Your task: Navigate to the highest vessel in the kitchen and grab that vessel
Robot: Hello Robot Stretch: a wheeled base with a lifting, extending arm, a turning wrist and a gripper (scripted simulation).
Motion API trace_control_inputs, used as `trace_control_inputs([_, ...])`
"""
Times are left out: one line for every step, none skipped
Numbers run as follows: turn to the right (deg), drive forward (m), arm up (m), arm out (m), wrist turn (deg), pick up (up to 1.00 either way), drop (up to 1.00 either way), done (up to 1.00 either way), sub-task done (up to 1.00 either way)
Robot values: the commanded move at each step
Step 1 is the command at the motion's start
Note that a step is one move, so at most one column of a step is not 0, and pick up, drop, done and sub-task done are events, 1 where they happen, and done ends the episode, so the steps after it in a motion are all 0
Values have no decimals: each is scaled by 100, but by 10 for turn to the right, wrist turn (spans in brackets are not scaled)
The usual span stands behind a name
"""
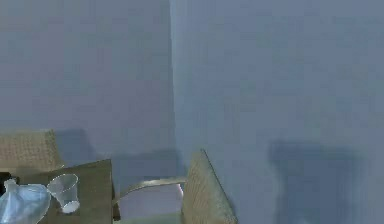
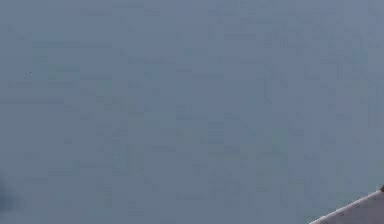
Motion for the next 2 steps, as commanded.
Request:
trace_control_inputs([-450,0,0,0,0,0,0,0,0])
trace_control_inputs([-450,0,0,0,0,0,0,0,0])
